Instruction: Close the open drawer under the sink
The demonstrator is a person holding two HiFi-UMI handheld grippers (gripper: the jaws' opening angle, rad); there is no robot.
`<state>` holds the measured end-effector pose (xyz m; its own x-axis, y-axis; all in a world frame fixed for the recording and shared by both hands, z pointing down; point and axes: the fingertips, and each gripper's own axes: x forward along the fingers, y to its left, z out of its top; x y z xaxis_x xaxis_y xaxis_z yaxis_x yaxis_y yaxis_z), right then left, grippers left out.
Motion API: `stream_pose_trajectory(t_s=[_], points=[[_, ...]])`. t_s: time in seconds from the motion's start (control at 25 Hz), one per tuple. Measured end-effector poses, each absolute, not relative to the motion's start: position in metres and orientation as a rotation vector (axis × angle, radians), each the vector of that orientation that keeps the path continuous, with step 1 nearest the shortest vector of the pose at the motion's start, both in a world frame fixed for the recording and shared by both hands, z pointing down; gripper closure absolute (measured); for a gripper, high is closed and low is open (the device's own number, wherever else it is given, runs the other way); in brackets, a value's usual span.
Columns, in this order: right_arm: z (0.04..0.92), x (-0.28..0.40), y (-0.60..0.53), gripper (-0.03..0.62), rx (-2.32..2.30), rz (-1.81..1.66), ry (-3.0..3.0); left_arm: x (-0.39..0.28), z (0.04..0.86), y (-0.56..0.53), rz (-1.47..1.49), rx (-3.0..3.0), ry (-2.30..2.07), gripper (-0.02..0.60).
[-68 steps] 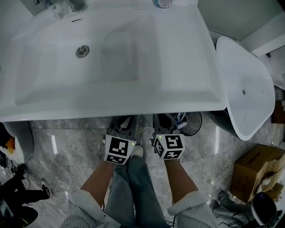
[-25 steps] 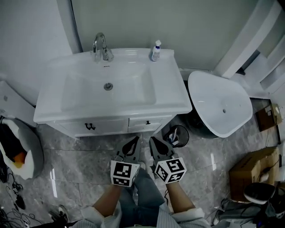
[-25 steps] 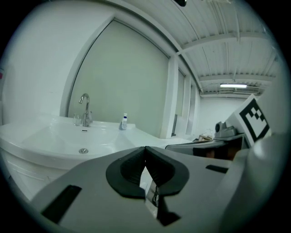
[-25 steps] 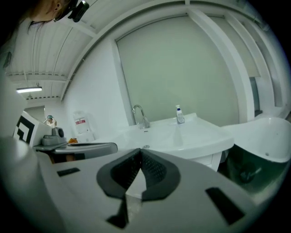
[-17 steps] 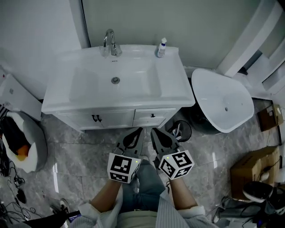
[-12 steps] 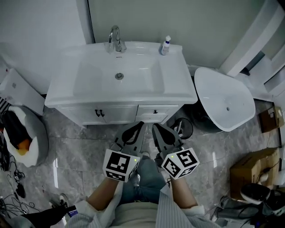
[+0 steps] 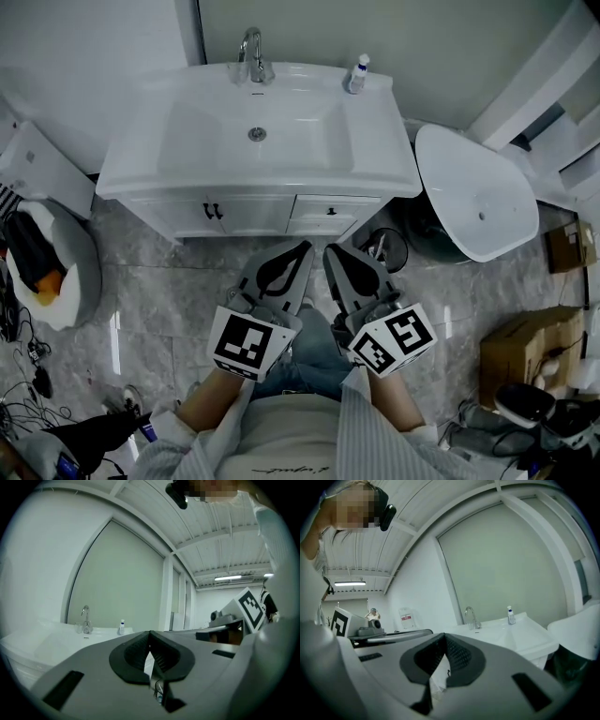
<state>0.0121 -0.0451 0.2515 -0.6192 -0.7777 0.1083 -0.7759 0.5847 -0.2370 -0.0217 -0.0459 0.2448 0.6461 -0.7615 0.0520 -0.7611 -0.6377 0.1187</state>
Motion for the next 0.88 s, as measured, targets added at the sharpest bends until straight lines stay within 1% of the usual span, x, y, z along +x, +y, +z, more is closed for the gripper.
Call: stream_pose_trajectory(t_s=[0.28,0.88], points=[[0.2521,0.0049,-0.0418,0.585,-1.348,-0.405,2.824,-0.0304,0.2442,-0.046,-0.019,2.717,-1.297,0.566],[0.2497,0.0065,-0.0401,0.585,-1.341,-0.407,2.83,-0.0263,0.2467,-0.0407,-0.007,2.723,-1.315,0.566]])
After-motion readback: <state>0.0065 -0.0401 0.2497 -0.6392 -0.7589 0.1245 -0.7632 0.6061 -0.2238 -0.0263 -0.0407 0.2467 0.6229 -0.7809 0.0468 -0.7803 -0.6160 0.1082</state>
